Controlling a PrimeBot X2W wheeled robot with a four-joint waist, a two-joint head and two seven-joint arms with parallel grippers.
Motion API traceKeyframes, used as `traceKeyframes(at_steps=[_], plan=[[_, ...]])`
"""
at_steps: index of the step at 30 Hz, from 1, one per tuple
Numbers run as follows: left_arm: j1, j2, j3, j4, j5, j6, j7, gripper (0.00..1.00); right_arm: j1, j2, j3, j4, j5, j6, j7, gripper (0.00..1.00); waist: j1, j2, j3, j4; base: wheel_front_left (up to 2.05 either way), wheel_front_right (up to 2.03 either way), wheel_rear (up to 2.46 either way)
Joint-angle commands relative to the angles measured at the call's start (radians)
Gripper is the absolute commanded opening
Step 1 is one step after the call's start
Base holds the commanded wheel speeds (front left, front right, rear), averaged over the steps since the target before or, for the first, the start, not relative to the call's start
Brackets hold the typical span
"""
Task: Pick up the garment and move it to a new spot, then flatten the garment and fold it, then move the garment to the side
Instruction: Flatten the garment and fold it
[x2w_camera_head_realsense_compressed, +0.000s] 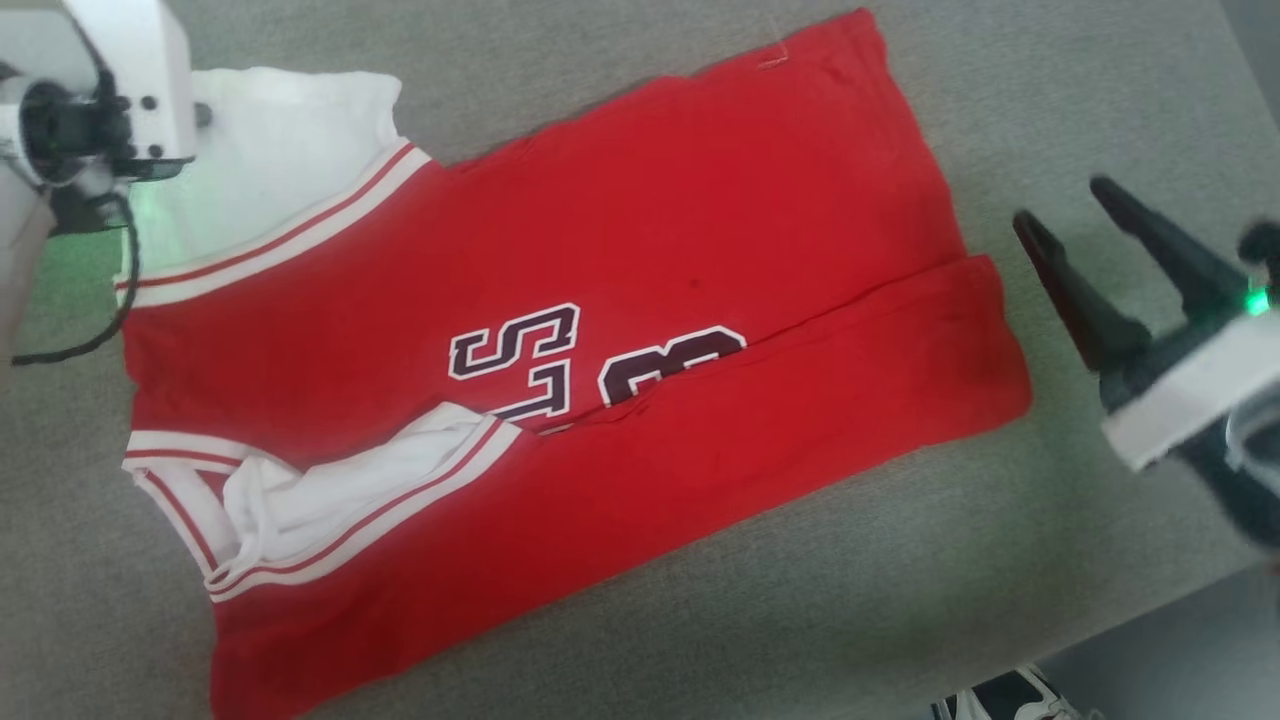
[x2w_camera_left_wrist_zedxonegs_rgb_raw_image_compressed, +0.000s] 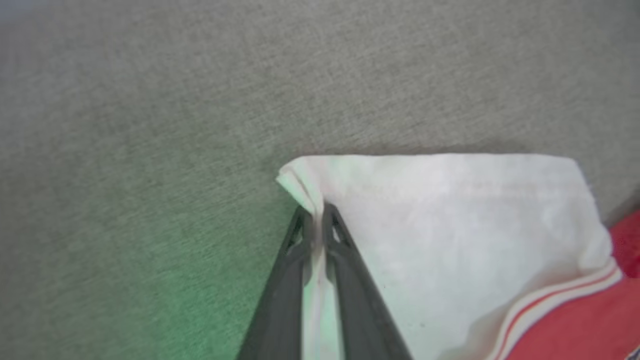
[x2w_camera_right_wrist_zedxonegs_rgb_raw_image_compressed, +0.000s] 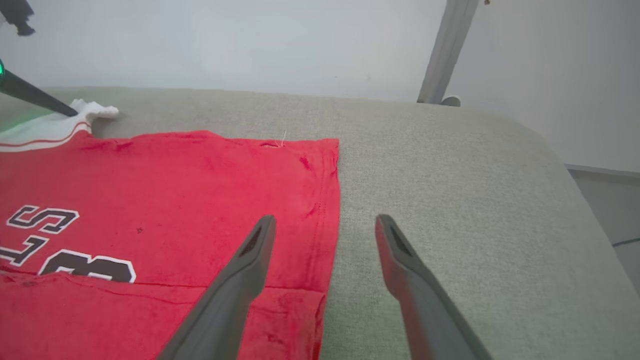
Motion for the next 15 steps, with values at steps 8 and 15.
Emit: traceKeyframes(at_steps=[8,15], plan=[[-0.012,-0.049,-0.023,0.023,0.025,-0.045,-0.026,0.00,-0.368,-0.015,0.160,0.142,0.079,-0.002,0.292,1.00,0.0000,0.0000,0.042,0.048,0.00,0.00,0.00],[-0.040,-0.096,-0.041,0.033,0.033,-0.073,-0.040,0.00,-0.633,0.025,0.271,0.394,0.163,-0.001,0.572,1.00,0.0000,0.0000,0.076,0.104,0.00,0.00,0.00]])
